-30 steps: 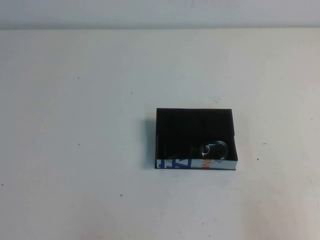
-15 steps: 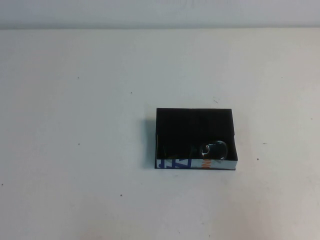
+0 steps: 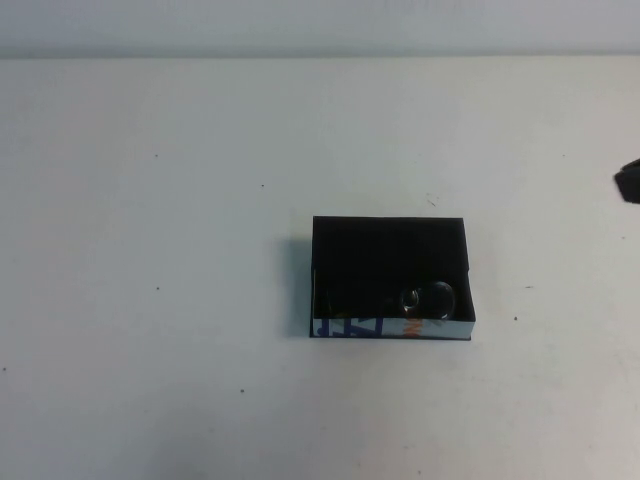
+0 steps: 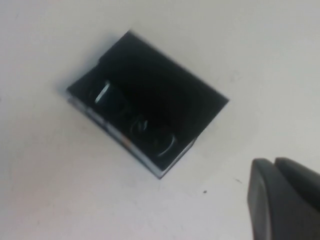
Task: Take glasses out of glasses case
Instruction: Pick up the glasses from the glasses case
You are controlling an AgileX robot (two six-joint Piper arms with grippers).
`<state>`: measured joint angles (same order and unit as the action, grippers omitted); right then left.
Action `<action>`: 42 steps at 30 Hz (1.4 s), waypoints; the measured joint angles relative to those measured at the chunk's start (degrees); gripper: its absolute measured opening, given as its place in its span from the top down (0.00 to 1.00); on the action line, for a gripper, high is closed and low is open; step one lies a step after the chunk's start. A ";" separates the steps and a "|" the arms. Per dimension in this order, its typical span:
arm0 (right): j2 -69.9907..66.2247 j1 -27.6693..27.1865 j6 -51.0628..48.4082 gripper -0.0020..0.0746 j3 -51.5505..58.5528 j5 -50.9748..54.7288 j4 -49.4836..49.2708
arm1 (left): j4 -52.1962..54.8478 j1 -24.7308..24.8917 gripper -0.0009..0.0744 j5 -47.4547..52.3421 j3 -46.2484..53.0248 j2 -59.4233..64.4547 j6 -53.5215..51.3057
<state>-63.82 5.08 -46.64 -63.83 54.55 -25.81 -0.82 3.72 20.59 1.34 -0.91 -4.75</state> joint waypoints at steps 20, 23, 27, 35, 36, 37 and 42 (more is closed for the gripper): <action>-50.96 21.87 -11.93 1.00 -36.42 15.00 20.69 | 0.00 0.00 0.99 0.00 0.00 0.00 0.00; -52.83 22.97 -11.93 1.00 -37.03 15.11 20.42 | 0.00 0.00 0.99 0.00 0.00 0.00 0.00; -53.70 23.22 -11.93 1.00 -37.15 14.58 18.30 | 0.00 0.00 0.99 0.00 0.00 0.00 0.00; -54.16 23.27 -11.93 0.80 -37.27 13.64 14.76 | 0.00 0.00 0.99 0.00 0.00 0.00 0.00; -54.30 23.27 -12.07 0.74 -37.27 13.49 14.27 | 0.00 0.00 0.99 0.00 0.00 0.00 0.00; -54.49 23.27 -12.19 0.70 -37.27 13.49 13.76 | 0.00 0.00 0.99 0.00 0.00 0.00 0.00; -55.11 23.27 -13.23 0.59 -37.27 13.26 12.47 | 0.00 0.00 0.99 0.00 0.00 0.00 0.00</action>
<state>-118.92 28.35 -59.87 -101.10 67.81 -13.34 -0.82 3.72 20.59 1.34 -0.91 -4.75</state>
